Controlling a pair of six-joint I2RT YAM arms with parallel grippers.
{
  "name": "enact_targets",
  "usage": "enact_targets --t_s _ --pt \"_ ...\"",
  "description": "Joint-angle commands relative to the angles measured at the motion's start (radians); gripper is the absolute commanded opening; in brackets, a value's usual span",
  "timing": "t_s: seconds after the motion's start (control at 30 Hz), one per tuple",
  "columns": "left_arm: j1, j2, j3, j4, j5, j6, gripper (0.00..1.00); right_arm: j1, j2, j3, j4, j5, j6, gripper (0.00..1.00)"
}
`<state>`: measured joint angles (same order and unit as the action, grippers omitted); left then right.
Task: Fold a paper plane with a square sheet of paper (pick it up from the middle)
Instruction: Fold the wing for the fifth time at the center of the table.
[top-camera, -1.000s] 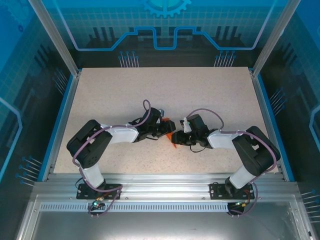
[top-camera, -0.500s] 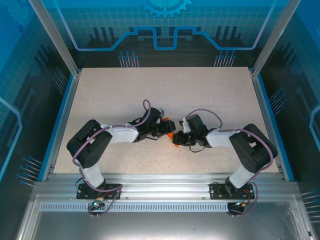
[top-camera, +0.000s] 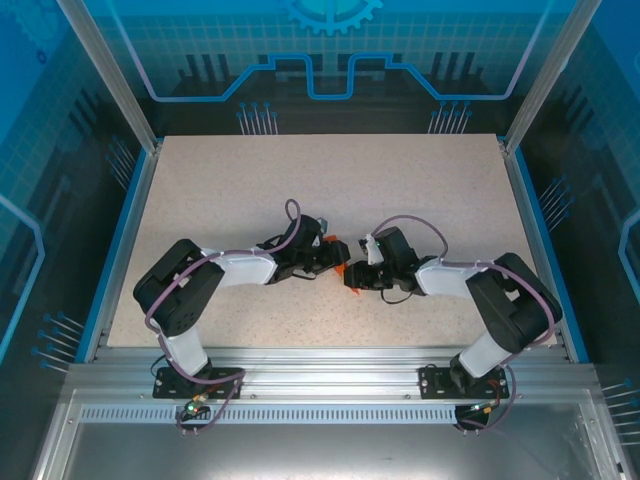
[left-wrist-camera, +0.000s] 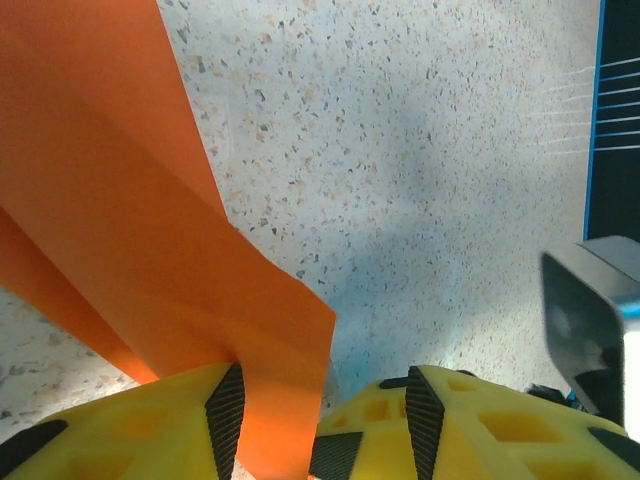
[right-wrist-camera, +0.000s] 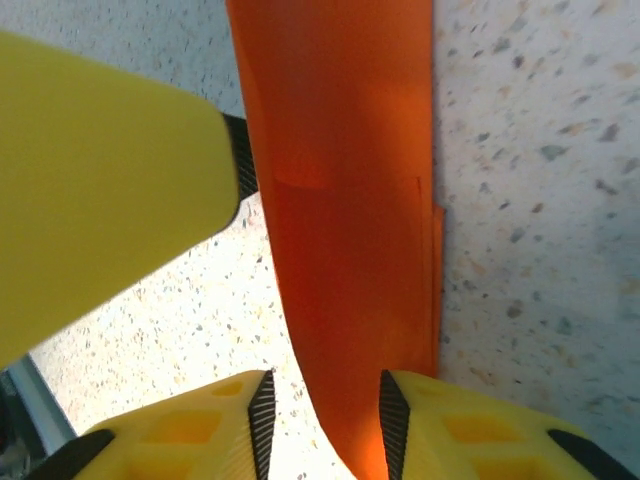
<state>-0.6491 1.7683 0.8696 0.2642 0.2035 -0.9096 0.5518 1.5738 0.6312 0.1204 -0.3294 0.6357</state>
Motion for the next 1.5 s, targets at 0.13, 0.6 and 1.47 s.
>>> enact_targets --t_s 0.13,0.6,1.47 --pt "0.017 -0.011 0.002 0.014 0.004 -0.022 0.50 0.089 -0.018 0.082 -0.166 0.194 -0.168 0.40" --pt "0.025 -0.016 0.002 0.028 0.020 -0.031 0.50 0.138 0.050 0.157 -0.212 0.326 -0.244 0.28" --pt "0.031 -0.156 -0.071 0.021 0.022 -0.052 0.59 0.117 0.084 0.099 -0.014 0.048 -0.053 0.07"
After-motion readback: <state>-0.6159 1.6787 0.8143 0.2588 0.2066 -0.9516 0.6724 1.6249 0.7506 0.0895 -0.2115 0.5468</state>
